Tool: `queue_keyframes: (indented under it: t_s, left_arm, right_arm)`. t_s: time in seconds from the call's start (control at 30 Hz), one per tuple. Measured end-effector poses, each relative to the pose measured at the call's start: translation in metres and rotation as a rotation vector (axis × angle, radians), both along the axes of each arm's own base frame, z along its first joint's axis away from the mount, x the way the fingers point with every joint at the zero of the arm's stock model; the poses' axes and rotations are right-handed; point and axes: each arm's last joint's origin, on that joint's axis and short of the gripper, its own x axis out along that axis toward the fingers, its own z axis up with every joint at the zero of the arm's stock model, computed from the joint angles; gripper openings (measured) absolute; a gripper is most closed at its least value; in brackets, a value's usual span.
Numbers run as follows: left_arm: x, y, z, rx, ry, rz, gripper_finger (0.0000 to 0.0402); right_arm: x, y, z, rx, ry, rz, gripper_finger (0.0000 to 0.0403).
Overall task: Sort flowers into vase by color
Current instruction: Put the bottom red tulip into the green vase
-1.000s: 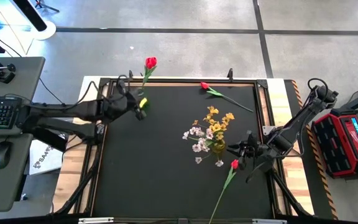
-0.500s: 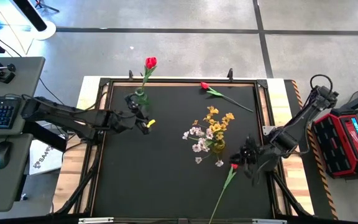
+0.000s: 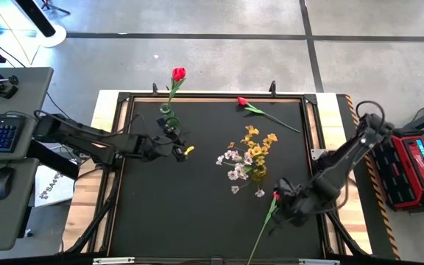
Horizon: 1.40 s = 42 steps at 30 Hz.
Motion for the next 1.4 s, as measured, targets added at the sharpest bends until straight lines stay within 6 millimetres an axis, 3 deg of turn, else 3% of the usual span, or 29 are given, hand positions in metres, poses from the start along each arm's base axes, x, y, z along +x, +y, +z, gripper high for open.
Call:
queue_keyframes:
  t_s: [0.13, 0.33, 0.47, 0.6, 0.9, 1.13, 1.4]
  left_arm:
    - [0.004, 0.003, -0.007, 0.02, 0.049, 0.002, 0.0039]
    - [0.006, 0.011, -0.012, 0.063, 0.111, 0.008, 0.0039]
    - [0.004, 0.017, -0.02, 0.075, 0.121, 0.023, 0.0039]
    - [0.001, 0.023, -0.026, 0.071, 0.133, 0.027, 0.0039]
    - [0.002, 0.027, -0.027, 0.057, 0.104, 0.025, 0.0039]
    - [0.002, 0.026, -0.027, 0.04, 0.092, 0.014, 0.0039]
    - [0.003, 0.026, -0.027, 0.001, 0.071, -0.006, 0.0039]
  right_arm:
    - [0.013, 0.016, -0.015, 0.054, 0.103, -0.124, 0.0091]
    - [0.027, 0.034, -0.037, 0.159, 0.178, -0.288, 0.0171]
    - [0.032, 0.041, -0.053, 0.123, 0.133, -0.422, 0.0223]
    - [0.03, 0.045, -0.071, 0.061, 0.184, -0.54, 0.0241]
    - [0.037, 0.035, -0.094, -0.105, 0.193, -0.606, 0.0211]
    - [0.034, 0.03, -0.118, -0.091, 0.227, -0.611, 0.0168]
    - [0.029, 0.027, -0.123, -0.098, 0.27, -0.572, 0.011]
